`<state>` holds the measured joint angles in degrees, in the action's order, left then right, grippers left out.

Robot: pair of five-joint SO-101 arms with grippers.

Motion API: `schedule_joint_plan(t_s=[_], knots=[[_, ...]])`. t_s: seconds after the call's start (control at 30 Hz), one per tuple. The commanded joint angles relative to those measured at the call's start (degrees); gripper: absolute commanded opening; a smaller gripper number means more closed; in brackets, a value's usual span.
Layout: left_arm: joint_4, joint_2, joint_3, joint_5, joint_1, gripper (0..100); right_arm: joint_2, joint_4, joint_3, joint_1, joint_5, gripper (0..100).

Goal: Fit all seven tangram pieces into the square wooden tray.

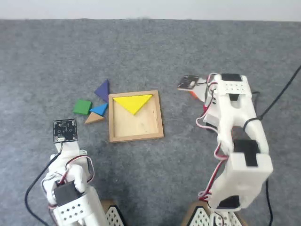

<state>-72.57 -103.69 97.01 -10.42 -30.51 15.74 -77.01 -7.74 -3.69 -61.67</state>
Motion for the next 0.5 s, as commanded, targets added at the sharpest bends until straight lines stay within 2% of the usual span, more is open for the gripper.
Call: schedule_joint_plan(t_s=[0.0,0.17,0.33,0.4,0.47], knots=[[-0.18,-1.05,-0.66,-0.09,-0.44,1,-11.56,-4.0,2.55,-6.64,-10.11,16.9],[-0.18,-1.05,-0.66,-0.09,-0.44,1,-16.57,-7.43,2.73,-11.38,-14.77,17.0],[-0.18,-1.05,-0.66,-0.09,-0.44,1,-18.15,-7.69,2.46,-15.6,-14.68,17.3],[-0.18,-1.05,-0.66,-0.09,-0.44,1,-17.98,-7.6,2.46,-14.29,-11.34,17.4],[-0.18,-1.05,-0.66,-0.09,-0.44,1,-17.54,-6.37,2.29,-12.53,-3.52,18.6]])
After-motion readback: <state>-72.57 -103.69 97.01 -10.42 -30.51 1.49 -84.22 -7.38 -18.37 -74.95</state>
